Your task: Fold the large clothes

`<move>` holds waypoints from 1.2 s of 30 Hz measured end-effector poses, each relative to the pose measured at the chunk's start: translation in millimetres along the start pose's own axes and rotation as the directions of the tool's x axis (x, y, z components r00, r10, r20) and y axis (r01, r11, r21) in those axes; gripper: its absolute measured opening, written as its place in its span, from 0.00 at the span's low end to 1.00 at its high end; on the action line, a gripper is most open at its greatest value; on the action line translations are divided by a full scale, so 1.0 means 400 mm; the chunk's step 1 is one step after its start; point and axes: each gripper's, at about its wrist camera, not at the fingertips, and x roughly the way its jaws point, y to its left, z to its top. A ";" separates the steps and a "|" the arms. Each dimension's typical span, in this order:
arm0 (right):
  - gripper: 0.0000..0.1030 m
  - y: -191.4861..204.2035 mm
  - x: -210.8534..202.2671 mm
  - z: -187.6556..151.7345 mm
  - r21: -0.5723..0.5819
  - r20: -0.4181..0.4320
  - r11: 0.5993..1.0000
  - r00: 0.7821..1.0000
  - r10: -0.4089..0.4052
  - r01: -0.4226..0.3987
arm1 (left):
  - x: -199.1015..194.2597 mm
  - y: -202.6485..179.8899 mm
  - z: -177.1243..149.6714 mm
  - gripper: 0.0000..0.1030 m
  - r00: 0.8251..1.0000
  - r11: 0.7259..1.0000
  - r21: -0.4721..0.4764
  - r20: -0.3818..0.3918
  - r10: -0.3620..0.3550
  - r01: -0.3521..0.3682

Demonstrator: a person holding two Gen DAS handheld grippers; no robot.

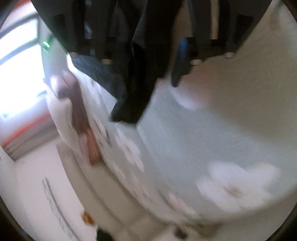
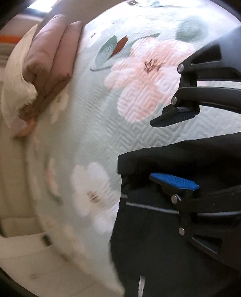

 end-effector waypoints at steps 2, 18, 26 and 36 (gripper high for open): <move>0.52 -0.005 -0.099 -0.013 -0.014 0.071 0.999 0.997 0.041 -0.040 | -0.065 -0.012 0.005 0.49 0.992 0.993 0.051 0.068 0.108 -0.111; 0.77 0.212 -0.110 -0.262 -0.134 -0.138 0.988 0.989 0.057 -0.076 | -0.023 -0.221 -0.348 0.82 0.943 0.842 0.450 0.000 0.333 -0.297; 0.63 0.189 -0.177 -0.194 -0.151 -0.047 0.982 0.993 0.112 -0.118 | -0.087 -0.215 -0.255 0.82 0.984 0.921 0.359 -0.032 0.175 -0.152; 0.60 0.062 0.099 0.023 0.119 -0.149 0.988 0.983 0.111 -0.093 | 0.186 -0.206 -0.060 0.78 0.969 0.962 0.240 -0.178 0.174 -0.129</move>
